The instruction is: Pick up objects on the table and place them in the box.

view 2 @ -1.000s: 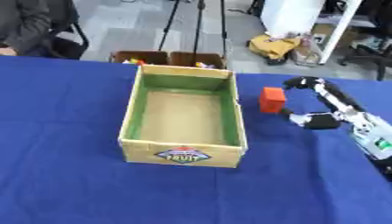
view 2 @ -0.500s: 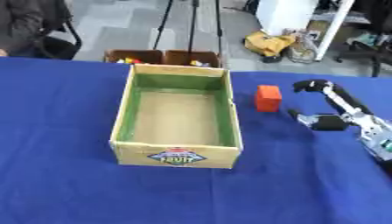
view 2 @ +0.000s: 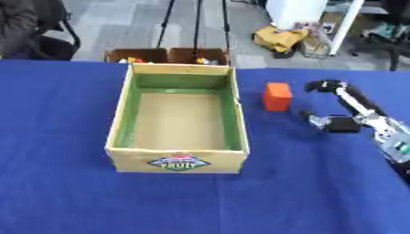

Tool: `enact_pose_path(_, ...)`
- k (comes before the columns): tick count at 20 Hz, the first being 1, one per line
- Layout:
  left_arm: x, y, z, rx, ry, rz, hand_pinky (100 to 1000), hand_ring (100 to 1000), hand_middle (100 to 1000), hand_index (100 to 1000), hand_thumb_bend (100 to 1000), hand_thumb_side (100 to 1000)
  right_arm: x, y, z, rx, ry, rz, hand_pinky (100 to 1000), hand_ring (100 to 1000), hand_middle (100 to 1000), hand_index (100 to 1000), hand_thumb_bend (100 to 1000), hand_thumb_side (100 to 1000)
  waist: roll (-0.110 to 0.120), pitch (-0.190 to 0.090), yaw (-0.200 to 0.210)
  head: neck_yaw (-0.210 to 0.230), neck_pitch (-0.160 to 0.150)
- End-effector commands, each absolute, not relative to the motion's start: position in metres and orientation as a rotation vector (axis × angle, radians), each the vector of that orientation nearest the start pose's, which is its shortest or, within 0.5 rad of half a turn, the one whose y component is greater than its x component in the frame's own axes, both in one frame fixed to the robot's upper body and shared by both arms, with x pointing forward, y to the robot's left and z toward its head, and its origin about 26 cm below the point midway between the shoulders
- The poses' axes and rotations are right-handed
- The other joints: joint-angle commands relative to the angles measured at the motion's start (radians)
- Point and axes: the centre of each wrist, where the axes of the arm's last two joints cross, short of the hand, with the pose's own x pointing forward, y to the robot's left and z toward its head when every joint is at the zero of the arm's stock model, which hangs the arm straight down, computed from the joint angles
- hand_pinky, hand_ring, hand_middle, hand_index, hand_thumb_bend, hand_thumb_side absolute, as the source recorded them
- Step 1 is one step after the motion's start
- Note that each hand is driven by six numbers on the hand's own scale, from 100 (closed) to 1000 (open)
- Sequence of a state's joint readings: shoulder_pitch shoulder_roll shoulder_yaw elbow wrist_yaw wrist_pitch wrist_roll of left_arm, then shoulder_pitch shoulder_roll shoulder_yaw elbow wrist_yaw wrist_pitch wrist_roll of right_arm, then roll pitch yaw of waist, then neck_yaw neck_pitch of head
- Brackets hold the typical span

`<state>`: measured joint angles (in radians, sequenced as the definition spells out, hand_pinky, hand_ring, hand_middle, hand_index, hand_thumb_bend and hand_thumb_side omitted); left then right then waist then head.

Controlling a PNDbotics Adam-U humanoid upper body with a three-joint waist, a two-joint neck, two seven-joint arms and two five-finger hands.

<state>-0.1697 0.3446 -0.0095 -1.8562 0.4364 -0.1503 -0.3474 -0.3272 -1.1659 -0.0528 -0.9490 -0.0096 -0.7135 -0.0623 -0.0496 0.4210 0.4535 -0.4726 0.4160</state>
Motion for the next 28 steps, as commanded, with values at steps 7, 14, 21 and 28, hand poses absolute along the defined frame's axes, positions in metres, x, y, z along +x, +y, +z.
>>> enact_pose_path(7, 0.301, 0.287, 0.138, -0.432, -2.119, -0.469, 560, 608, 408, 630, 442, 955, 0.291, -0.596, 0.238, -1.070, -1.859, 0.892, 877, 891, 742, 867, 339, 443, -0.005, -0.024, -0.004, -0.026, -0.015)
enact_pose_path(14, 0.302, 0.287, 0.134, -0.426, -2.095, -0.474, 560, 608, 408, 630, 458, 954, 0.311, -0.578, 0.247, -1.018, -1.910, 0.960, 876, 890, 745, 869, 351, 420, -0.024, -0.041, -0.013, -0.199, -0.075)
enact_pose_path(21, 0.301, 0.288, 0.132, -0.417, -2.080, -0.479, 559, 608, 408, 629, 467, 955, 0.326, -0.561, 0.261, -0.984, -1.951, 1.059, 875, 891, 753, 873, 371, 411, -0.035, -0.050, -0.017, -0.370, -0.078)
enact_pose_path(28, 0.301, 0.288, 0.131, -0.411, -2.079, -0.479, 559, 608, 408, 629, 470, 956, 0.329, -0.559, 0.258, -0.981, -1.934, 1.078, 875, 891, 755, 873, 374, 431, -0.038, -0.046, -0.018, -0.390, -0.083)
